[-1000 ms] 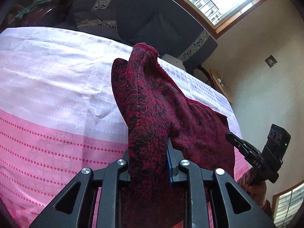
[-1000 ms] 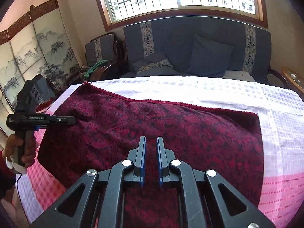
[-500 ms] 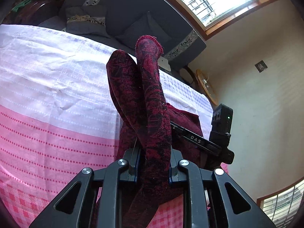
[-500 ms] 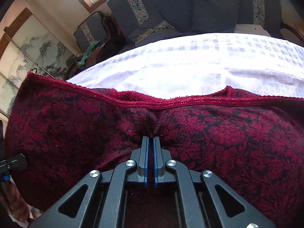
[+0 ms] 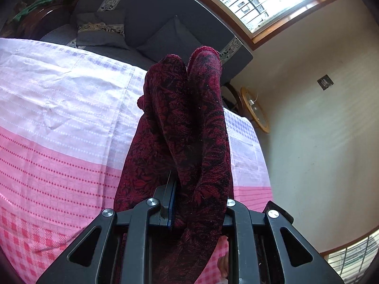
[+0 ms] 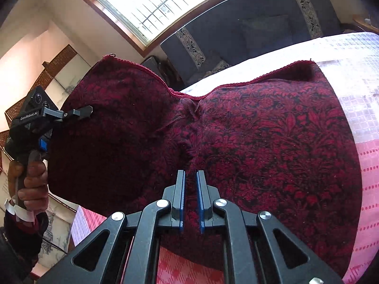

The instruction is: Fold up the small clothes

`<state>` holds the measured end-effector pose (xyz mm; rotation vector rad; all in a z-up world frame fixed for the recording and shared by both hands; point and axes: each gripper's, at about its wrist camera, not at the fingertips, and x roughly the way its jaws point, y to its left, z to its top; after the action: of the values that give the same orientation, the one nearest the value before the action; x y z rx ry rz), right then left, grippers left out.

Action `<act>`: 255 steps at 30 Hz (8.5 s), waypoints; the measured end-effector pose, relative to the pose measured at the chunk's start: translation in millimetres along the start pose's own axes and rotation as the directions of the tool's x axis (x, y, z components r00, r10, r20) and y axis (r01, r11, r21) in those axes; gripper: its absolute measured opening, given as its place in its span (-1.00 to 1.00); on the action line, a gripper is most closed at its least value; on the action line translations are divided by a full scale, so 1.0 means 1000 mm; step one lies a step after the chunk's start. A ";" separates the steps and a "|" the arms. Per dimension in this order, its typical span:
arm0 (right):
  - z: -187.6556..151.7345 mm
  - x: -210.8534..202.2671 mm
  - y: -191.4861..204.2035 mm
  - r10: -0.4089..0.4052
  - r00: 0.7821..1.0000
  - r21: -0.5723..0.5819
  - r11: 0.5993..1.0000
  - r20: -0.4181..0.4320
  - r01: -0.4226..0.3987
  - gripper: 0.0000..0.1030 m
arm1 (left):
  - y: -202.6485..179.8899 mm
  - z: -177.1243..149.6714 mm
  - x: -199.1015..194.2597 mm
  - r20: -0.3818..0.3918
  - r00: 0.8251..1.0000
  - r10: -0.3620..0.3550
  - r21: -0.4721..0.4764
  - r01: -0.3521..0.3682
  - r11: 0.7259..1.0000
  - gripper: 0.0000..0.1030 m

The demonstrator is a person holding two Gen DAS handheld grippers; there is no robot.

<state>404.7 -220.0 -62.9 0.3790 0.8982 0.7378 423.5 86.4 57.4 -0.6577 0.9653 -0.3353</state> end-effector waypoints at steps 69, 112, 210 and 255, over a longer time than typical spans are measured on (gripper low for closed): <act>0.031 -0.015 -0.061 -0.010 0.999 0.267 0.963 -0.045 0.022 -0.69 | -0.042 -0.138 0.088 0.054 0.951 -0.303 0.374 0.262 0.890 0.16; 0.081 -0.032 -0.057 -0.069 0.997 0.135 0.989 0.016 0.066 -0.65 | 0.018 -0.143 0.102 0.243 0.945 -0.217 0.262 0.152 0.953 0.32; -0.025 -0.058 -0.108 -0.143 0.989 0.143 0.979 -0.032 0.147 0.27 | -0.007 -0.146 0.127 0.157 0.979 -0.127 0.355 0.063 0.933 0.48; 0.082 -0.063 -0.083 -0.256 0.965 0.060 0.966 0.061 0.253 0.01 | -0.009 -0.149 0.124 0.145 0.976 -0.165 0.336 0.109 0.936 0.56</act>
<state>480.5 -322.7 -27.8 0.3248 0.8829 0.4628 365.5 -41.1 -76.3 -0.4424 0.6798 -0.5417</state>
